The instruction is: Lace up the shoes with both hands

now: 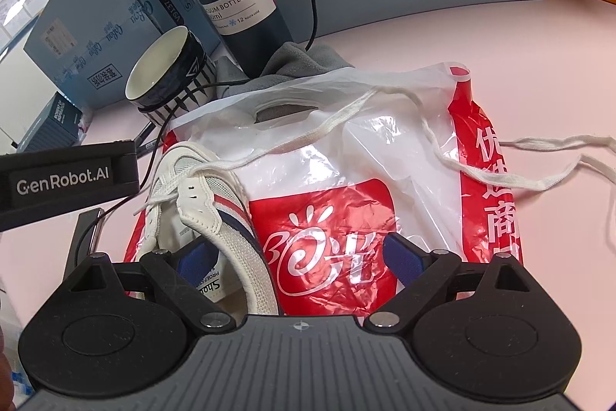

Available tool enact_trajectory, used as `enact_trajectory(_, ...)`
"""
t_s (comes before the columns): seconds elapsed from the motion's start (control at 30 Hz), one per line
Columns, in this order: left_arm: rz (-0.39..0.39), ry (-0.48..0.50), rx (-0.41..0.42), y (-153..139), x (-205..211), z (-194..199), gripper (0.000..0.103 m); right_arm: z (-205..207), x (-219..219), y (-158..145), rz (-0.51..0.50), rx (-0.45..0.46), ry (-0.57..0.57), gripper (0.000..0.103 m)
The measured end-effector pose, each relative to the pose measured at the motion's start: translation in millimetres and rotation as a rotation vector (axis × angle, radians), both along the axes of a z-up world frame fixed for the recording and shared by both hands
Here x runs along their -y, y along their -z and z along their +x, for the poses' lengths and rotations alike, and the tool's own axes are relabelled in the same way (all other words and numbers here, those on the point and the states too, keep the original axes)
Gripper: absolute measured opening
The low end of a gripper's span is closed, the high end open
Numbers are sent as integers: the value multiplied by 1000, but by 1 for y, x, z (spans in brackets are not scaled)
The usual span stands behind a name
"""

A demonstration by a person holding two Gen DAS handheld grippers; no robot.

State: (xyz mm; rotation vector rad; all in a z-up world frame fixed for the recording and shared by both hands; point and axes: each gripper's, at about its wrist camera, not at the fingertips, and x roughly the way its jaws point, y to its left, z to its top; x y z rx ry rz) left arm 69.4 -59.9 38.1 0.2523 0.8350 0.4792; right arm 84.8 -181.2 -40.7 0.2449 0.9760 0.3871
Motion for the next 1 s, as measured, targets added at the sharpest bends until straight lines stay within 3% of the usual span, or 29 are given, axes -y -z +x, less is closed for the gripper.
enact_trajectory(0.07, 22, -5, 8, 0, 1, -1, 103, 0, 0, 0, 3, 1, 0, 92)
enact_trajectory(0.27, 37, -7, -10, -3, -2, -2, 103, -1, 0, -1, 10, 2, -2, 92)
enact_trajectory(0.6, -75, -1, -91, 0, -10, 6, 103, -1, -4, -4, 15, 0, -29, 93)
enact_trajectory(1.0, -93, 34, -110, 2, -6, 8, 103, -4, -6, -3, 17, -4, -30, 93)
